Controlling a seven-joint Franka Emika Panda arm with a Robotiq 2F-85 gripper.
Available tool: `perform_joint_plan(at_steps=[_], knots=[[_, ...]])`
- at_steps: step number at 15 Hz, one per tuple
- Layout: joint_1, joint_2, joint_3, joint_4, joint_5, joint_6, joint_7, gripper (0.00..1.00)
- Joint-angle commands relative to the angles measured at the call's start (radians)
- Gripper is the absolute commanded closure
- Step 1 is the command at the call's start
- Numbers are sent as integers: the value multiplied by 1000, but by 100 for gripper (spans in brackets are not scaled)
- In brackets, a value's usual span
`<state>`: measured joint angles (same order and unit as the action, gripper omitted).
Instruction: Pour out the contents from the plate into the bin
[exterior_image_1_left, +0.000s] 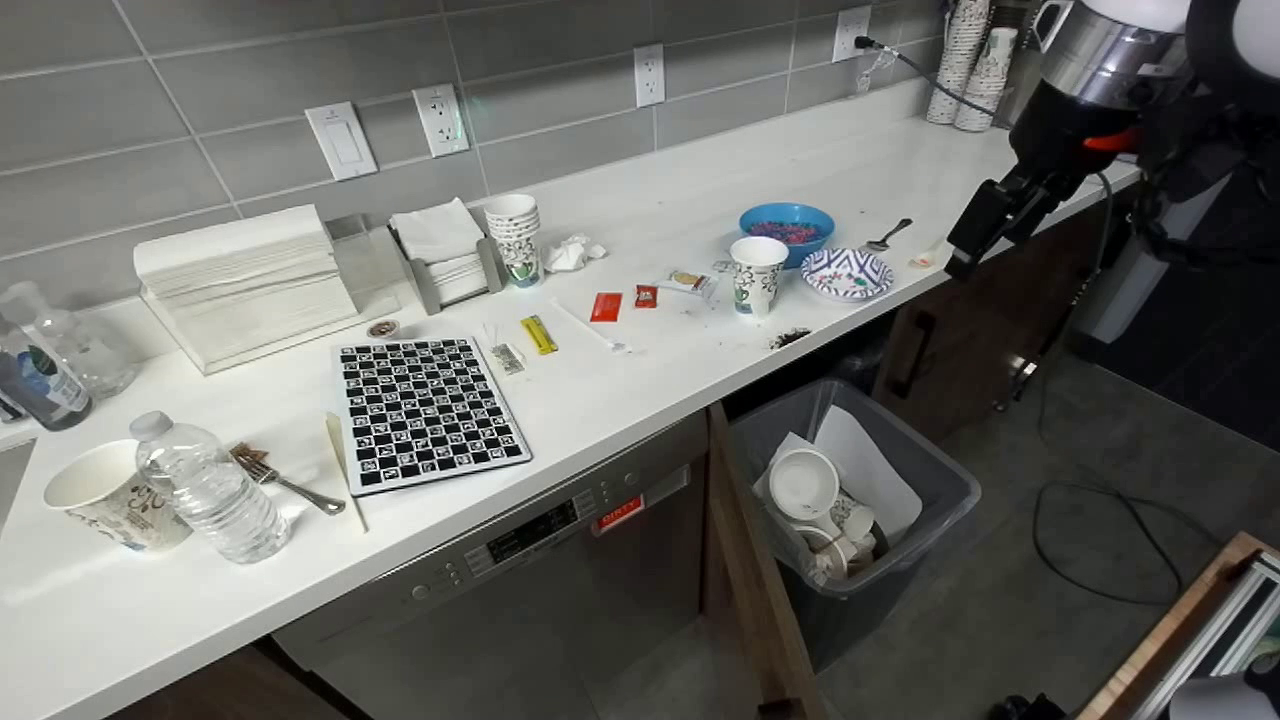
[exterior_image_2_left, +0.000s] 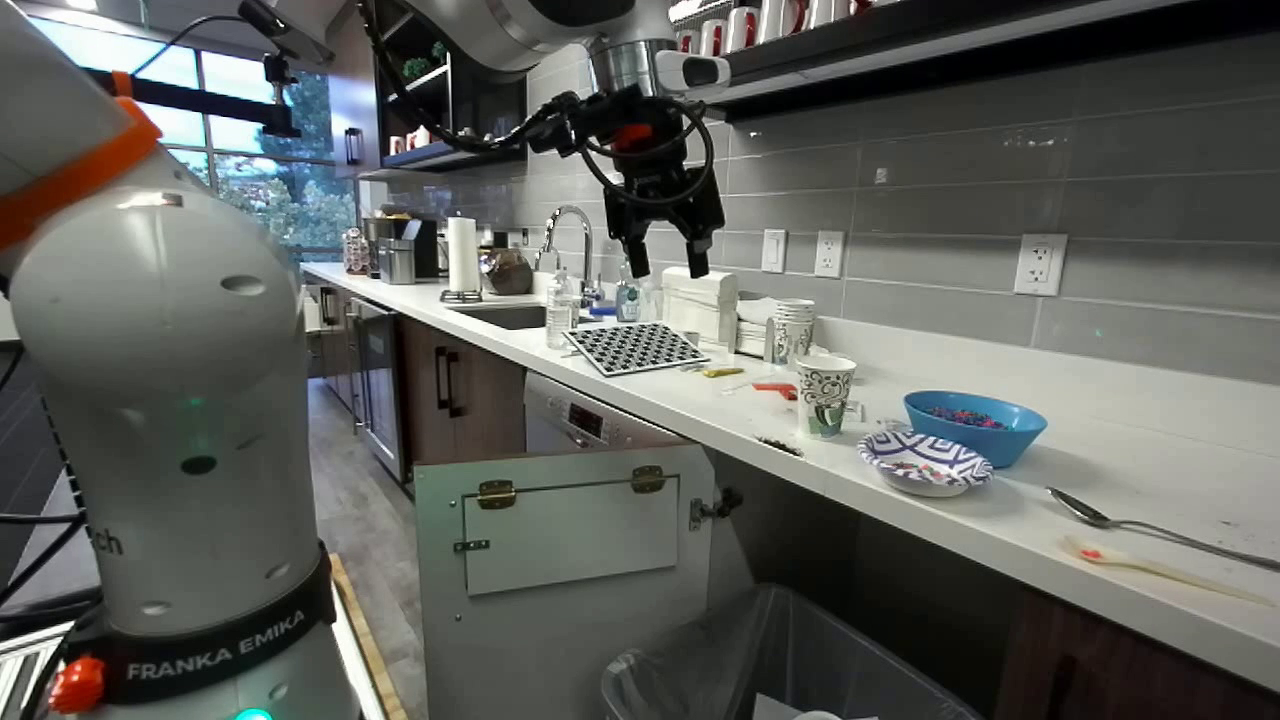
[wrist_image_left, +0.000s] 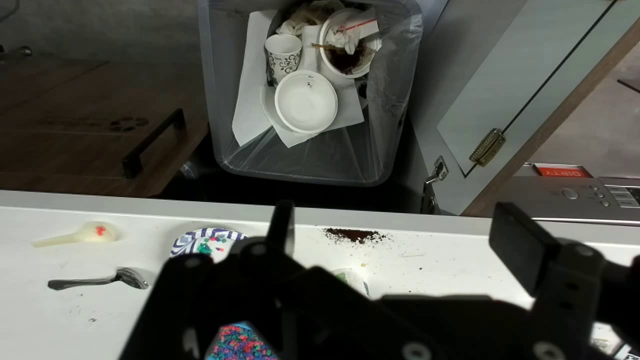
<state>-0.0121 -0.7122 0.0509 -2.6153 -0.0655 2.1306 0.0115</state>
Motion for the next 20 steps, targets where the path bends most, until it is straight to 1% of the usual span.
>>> perform_joint_plan(at_steps=[1,8,9,11,13,15,17,20], knots=[[7,1,-6,1,-5,-2,4,0],[7,1,-6,1,-5,-2,4,0],[-18,38,8,11,-18,14,46,0],[-28,107,5,22,-25,77,57,0],[-31,177,-7,42,-22,156,43,0],[-49,262,-10,76,-41,228,34,0],[-66,352,-26,122,-62,274,19,0],[-96,473,-68,204,-75,285,4,0]])
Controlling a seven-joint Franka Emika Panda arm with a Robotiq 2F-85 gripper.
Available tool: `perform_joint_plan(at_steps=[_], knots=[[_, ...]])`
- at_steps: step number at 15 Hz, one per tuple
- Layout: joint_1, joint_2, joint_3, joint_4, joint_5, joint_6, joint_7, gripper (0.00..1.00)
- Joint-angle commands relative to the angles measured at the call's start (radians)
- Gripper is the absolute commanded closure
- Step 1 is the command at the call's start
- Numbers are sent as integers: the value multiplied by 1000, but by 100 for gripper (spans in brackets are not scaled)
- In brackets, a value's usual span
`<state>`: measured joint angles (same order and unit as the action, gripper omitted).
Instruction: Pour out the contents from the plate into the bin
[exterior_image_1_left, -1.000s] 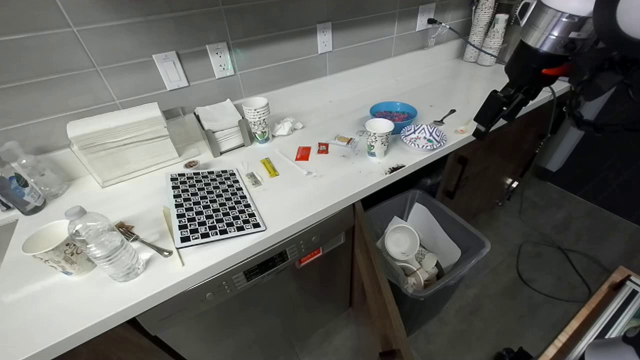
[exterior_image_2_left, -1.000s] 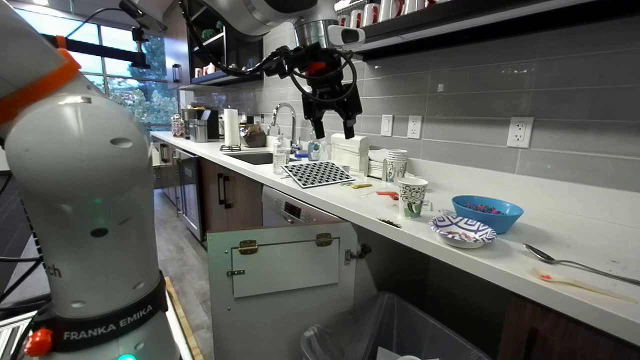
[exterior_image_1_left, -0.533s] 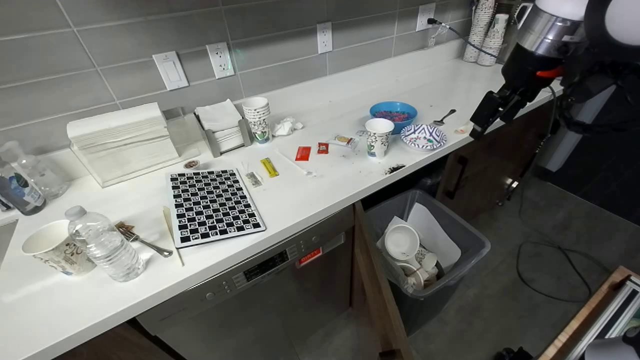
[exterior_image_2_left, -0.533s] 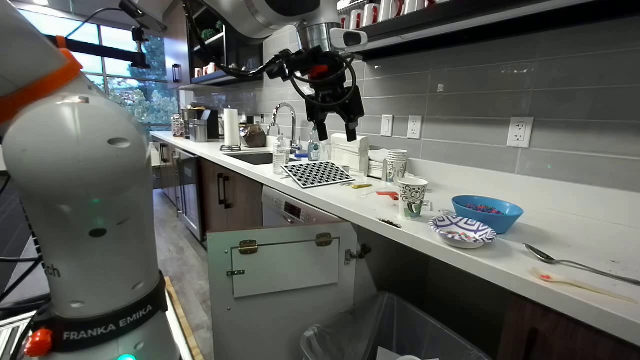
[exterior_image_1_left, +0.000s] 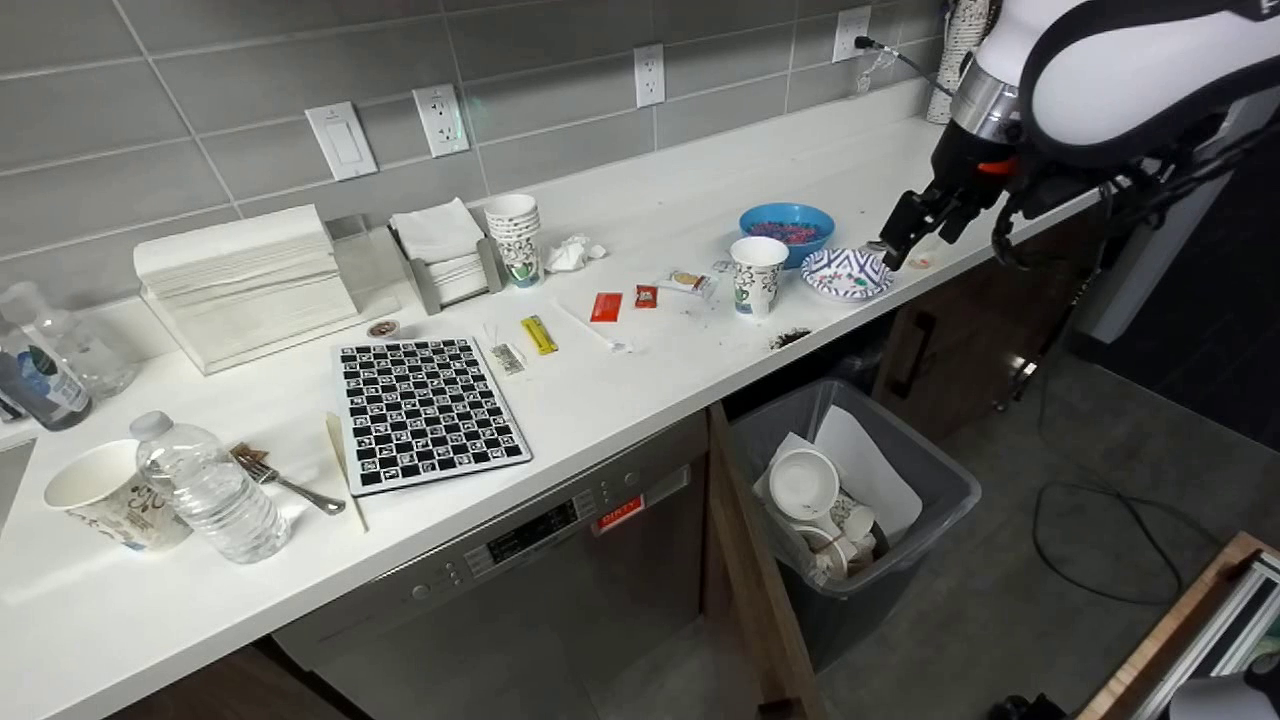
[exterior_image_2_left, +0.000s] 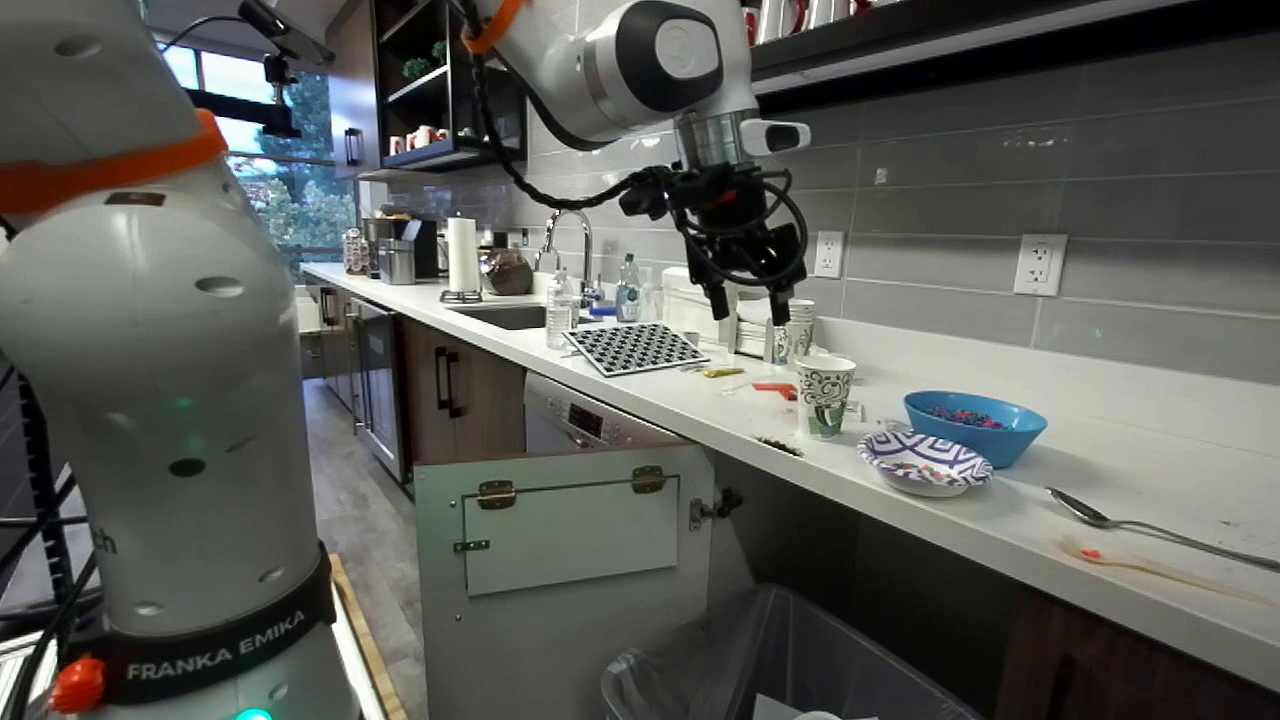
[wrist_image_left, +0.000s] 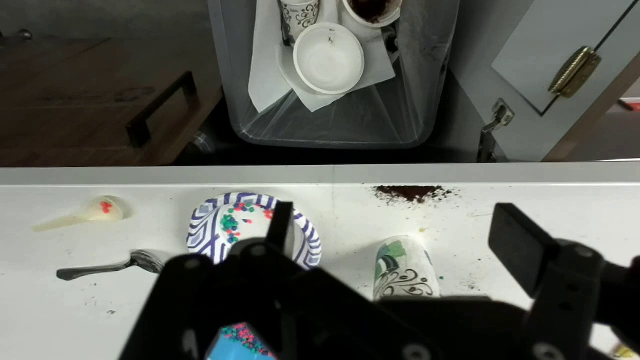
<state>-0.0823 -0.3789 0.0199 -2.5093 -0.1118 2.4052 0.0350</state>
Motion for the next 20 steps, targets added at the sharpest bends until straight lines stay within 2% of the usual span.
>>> perform_joint_plan(at_steps=[1,6,7,13,17,20], knots=[[-36,171,-53,126,-32,6,-22,0],[-63,312,-148,244,32,4,-92,0],[-55,245,-131,190,-3,0,-55,0],[-64,323,-153,248,12,-11,-68,0],[-78,433,-206,299,346,-30,-323,0],[-123,516,-216,368,516,-60,-467,0]])
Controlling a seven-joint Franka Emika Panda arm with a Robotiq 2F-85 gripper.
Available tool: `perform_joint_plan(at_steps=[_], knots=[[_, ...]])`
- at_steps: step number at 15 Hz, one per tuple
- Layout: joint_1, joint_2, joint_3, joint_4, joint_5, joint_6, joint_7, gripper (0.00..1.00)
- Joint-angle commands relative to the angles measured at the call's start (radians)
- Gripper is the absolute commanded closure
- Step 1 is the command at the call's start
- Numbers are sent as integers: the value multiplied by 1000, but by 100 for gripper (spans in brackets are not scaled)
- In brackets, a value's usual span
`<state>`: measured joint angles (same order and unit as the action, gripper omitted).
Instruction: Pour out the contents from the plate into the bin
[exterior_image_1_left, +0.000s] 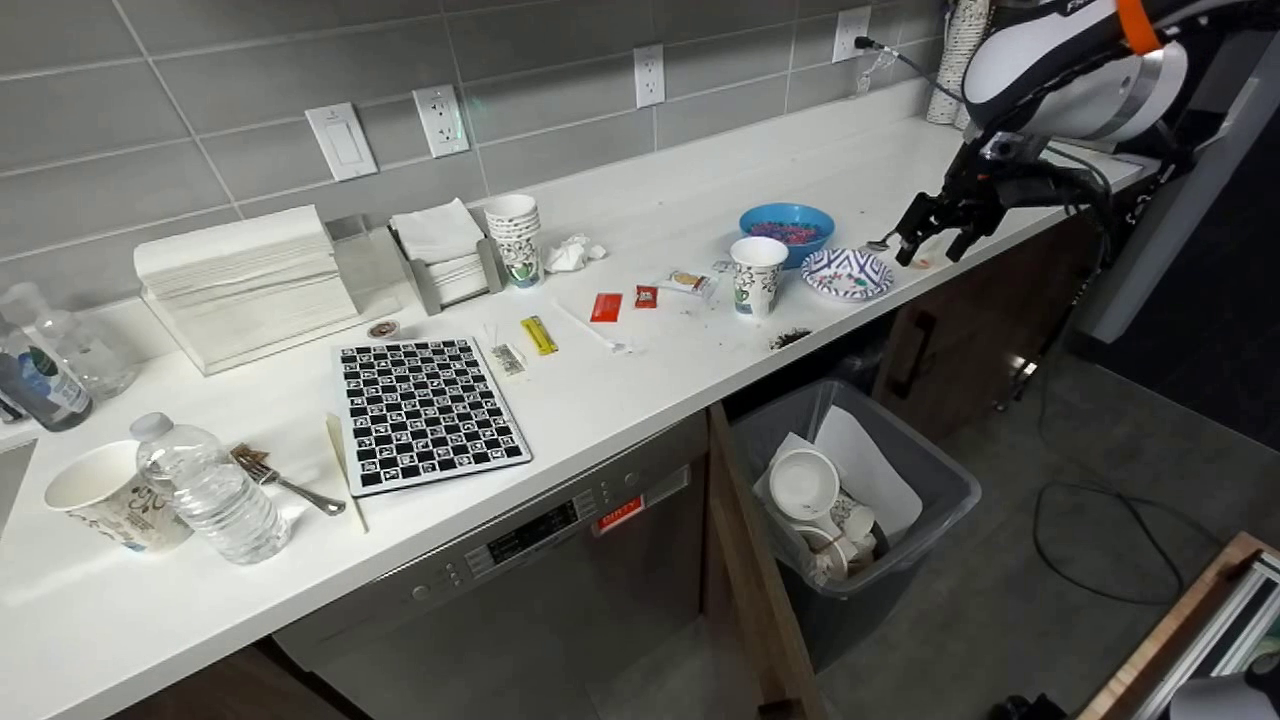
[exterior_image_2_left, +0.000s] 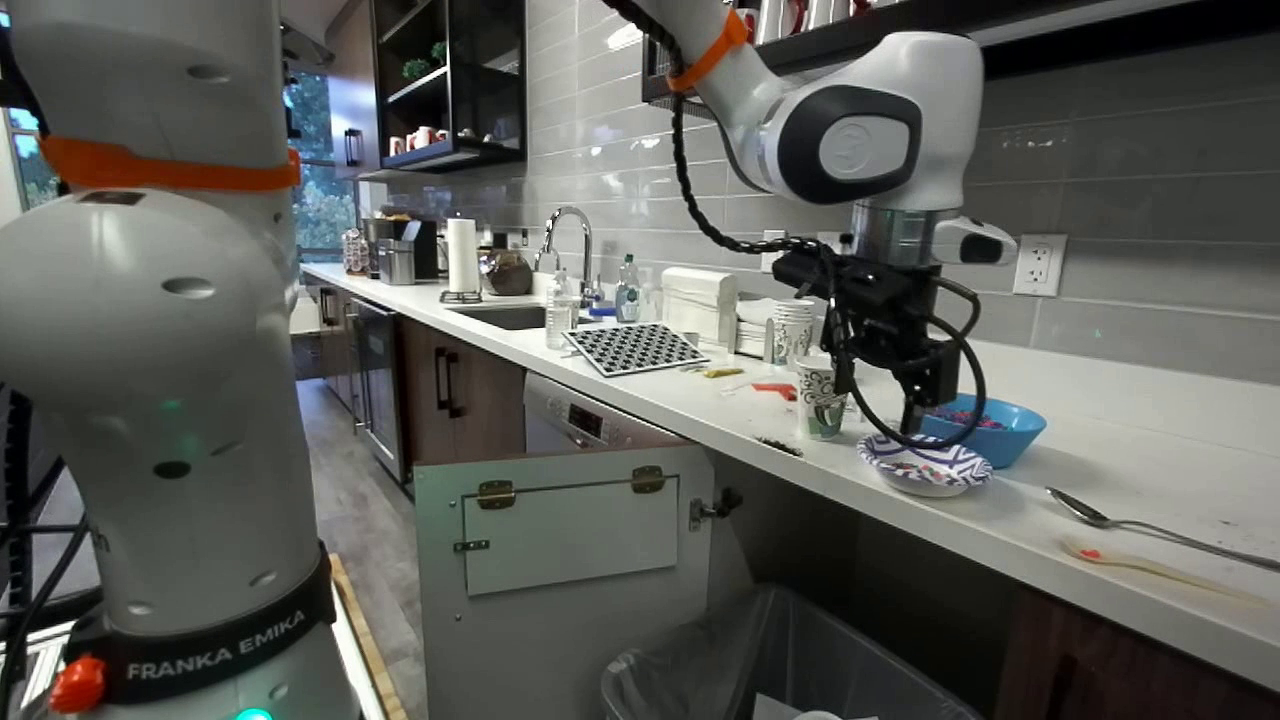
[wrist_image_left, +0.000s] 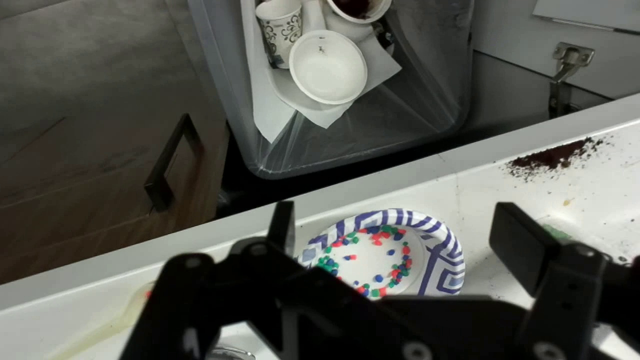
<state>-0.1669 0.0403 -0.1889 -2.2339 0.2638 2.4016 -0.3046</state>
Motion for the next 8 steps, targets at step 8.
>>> perform_joint_plan(at_steps=[8], knots=[[-152,300,78,285,379,-88,-319,0]])
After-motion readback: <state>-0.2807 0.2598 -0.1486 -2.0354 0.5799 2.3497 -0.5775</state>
